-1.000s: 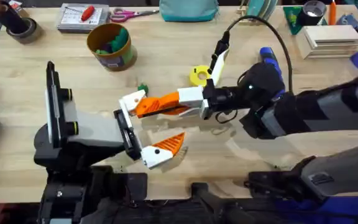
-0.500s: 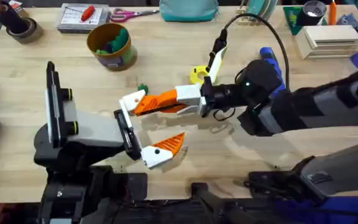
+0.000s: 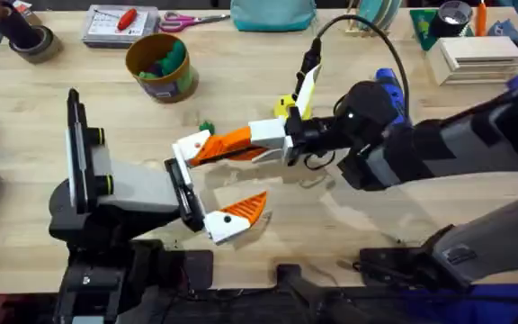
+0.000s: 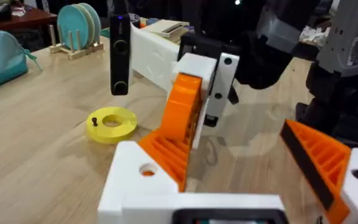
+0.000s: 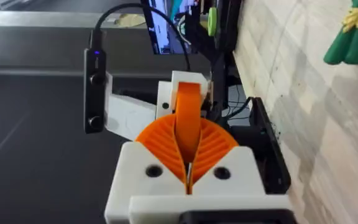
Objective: Pick up the gripper from the table and insert it into the empty holder that is missing its gripper. Then pick up a screw, insert it into the mounting hole, and use the screwdriver to tighten it. Finally, clean up the table by picking up the vegetable and placing it into the bucket.
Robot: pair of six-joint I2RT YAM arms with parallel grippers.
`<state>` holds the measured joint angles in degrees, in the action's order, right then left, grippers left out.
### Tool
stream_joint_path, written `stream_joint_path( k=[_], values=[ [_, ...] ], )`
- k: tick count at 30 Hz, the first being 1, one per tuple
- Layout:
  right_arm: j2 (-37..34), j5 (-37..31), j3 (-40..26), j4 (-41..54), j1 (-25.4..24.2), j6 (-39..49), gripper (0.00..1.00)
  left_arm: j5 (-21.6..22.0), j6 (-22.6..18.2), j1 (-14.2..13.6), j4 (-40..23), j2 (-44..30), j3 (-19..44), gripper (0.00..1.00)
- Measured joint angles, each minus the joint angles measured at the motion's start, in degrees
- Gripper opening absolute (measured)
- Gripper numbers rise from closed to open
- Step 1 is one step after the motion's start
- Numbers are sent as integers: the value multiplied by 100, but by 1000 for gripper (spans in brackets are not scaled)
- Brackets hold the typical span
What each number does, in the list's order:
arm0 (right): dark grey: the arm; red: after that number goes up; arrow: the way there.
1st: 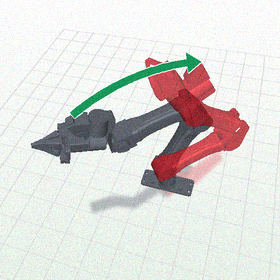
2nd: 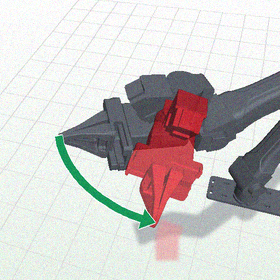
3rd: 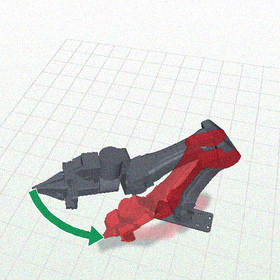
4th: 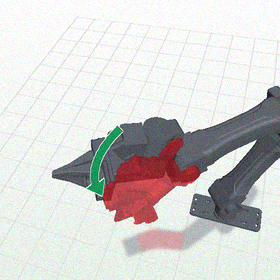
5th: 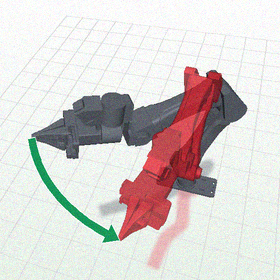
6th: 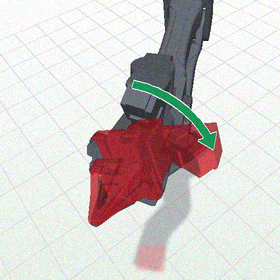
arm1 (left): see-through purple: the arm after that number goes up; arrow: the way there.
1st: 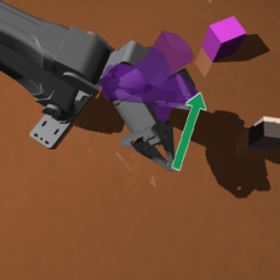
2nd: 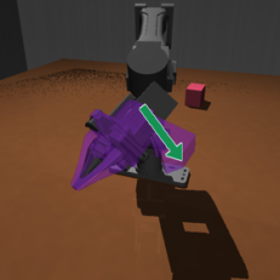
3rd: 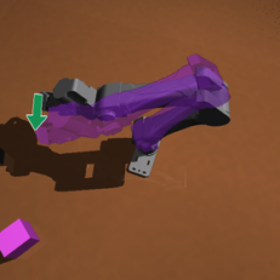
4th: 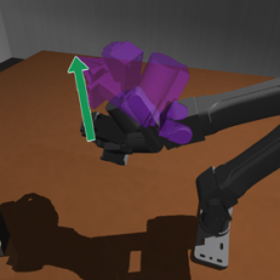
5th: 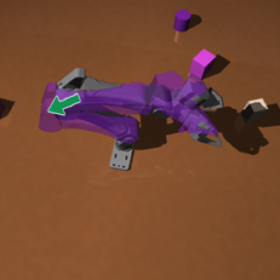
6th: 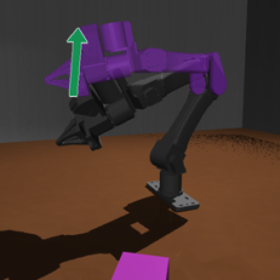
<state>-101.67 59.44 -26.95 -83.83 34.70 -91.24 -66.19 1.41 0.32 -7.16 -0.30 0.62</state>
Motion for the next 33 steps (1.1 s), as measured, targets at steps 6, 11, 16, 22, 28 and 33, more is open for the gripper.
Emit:
stream_joint_path(
  k=[6, 11, 16, 22, 28, 33],
  values=[
    [-62, 46, -58, -11, 0, 0, 9, 2, 2, 0, 0, -1, 0, 986],
    [-135, 107, -149, -11, 0, 0, 9, 0, 7, 0, 0, 1, 0, 986],
    [-199, 152, -228, -13, 0, 0, 9, 5, 13, 0, 2, 0, 0, 985],
    [-340, 248, -408, -13, -11, 0, 9, 54, 15, 37, 9, 0, 0, 986],
    [-372, 361, -484, 6, -42, 0, 9, 83, 13, 37, 11, -1, 0, 986],
    [-372, 493, -508, 24, -119, 0, 9, 63, 11, 35, 9, 0, 0, 986]
  ],
)
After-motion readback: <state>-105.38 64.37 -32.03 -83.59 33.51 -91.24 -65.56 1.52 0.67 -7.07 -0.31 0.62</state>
